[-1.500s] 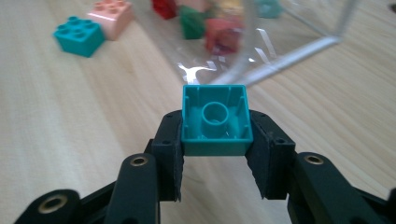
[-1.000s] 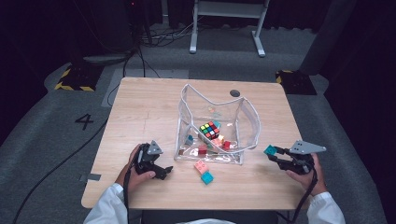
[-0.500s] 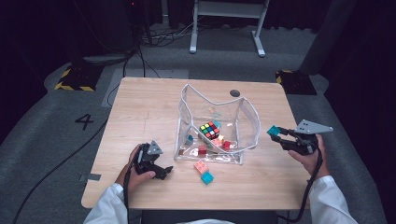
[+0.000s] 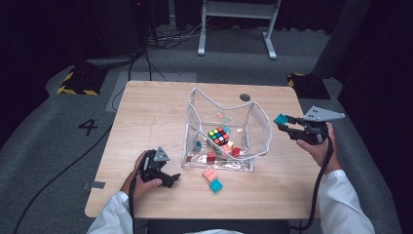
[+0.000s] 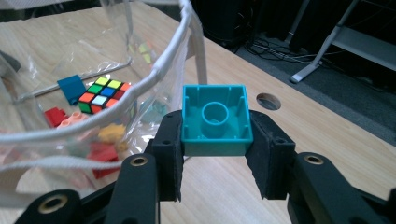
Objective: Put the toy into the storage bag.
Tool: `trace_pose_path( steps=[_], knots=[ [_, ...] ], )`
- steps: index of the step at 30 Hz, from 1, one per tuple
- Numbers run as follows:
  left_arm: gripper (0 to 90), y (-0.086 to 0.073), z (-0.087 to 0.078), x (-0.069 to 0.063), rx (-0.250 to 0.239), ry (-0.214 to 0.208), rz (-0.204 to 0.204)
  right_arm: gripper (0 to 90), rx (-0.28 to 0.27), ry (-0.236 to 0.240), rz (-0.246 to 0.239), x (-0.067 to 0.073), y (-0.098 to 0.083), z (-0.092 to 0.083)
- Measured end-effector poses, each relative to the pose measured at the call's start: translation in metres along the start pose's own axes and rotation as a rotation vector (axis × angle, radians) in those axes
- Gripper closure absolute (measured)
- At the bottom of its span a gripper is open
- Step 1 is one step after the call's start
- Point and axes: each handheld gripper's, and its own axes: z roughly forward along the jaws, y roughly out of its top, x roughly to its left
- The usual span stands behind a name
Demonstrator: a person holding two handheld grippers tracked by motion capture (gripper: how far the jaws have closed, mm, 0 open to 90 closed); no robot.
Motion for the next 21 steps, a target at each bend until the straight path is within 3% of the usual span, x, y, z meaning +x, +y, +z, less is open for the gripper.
trace_pose_path(
  steps=[10, 21],
  knots=[
    [0.2, 0.000, 0.000, 0.000, -0.002, 0.000, -0.001, 59.5, -0.033, 0.024, -0.009, -0.004, 0.029, 0.003],
    [0.3, 0.000, 0.000, 0.000, -0.001, 0.000, -0.001, 59.5, -0.064, 0.060, -0.030, 0.009, 0.056, 0.007]
  ],
)
